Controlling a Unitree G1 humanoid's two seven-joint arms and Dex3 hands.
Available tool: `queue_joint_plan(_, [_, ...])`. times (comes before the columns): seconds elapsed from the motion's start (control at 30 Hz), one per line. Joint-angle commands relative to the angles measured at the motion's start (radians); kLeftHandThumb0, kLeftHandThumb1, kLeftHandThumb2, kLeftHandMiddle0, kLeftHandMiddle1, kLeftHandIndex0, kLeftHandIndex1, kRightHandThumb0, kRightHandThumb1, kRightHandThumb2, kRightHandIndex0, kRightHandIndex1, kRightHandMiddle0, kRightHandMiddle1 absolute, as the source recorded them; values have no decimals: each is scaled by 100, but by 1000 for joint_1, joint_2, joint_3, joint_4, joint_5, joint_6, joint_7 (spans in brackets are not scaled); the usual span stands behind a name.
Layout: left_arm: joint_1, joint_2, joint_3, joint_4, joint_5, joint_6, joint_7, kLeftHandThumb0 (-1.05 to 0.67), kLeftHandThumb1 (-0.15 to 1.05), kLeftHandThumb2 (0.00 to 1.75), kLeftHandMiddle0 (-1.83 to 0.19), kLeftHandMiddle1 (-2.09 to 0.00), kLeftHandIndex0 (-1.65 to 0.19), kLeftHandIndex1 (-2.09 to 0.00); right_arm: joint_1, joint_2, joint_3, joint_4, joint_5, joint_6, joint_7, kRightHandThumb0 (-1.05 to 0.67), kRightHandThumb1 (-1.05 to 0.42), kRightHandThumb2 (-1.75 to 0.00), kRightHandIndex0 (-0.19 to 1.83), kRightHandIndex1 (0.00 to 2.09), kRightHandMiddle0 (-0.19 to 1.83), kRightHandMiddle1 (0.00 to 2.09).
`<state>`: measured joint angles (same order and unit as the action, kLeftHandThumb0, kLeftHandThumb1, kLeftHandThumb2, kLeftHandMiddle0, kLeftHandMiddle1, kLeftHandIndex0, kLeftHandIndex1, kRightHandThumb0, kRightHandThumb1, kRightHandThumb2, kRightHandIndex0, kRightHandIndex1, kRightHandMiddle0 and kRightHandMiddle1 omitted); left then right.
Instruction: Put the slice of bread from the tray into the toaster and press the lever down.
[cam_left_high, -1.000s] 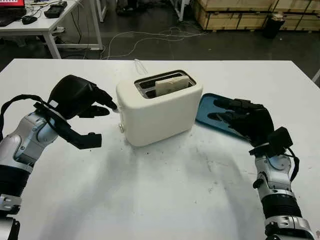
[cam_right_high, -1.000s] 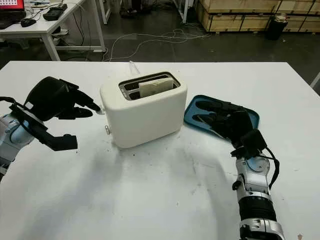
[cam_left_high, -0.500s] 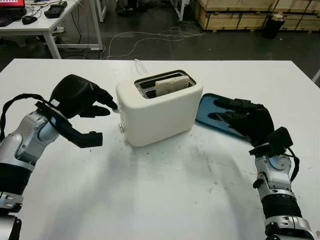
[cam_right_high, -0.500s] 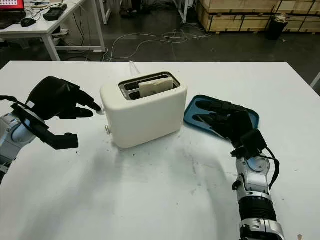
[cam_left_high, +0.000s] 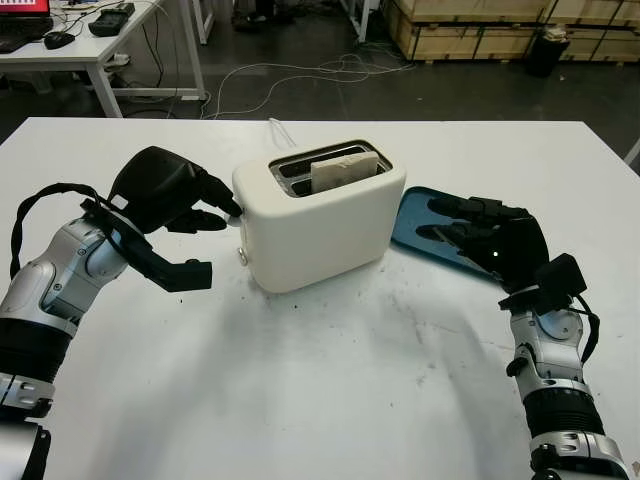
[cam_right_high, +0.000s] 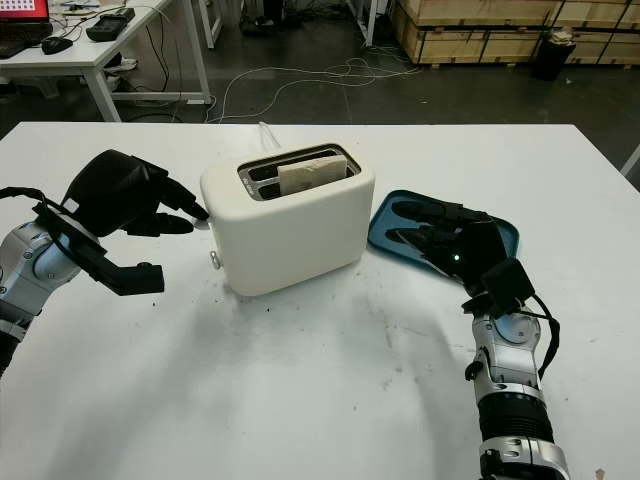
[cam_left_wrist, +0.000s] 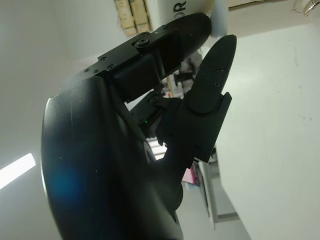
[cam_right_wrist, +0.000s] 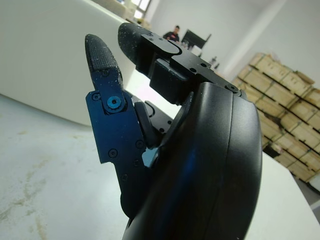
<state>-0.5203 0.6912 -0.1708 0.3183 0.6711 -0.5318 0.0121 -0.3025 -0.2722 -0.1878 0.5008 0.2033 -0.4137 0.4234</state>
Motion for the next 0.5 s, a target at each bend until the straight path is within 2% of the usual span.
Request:
queue_joint_plan(0.0, [-21,0,-14,8,5,-17,0,-25,70,0,-106,-145,-135,-2,-3,-7,-6,-1,1,-18,0,-49,-85,0,122,1,112,0])
queue_joint_plan(0.13, [-23,4,-16,9,14,-15,-2,-26,70,0,-105,-146,-136,-2,2,-8,-5,-13,-4,-10,-8,-48,-85,0,120,0,112,0])
queue_joint_plan(0.33, [-25,9,-16,10,13,-8,-15,-27,72,1,-108,-136,-136,-1,-1,-11,-7,-8,2,-18,4,-47,-85,0,120,0,111,0])
queue_joint_plan(0.47, [-25,13,-17,10,24,-4,-11,-26,73,0,-107,-139,-136,-1,4,-13,-5,-23,-3,-9,-2,-48,-85,0,121,1,111,0])
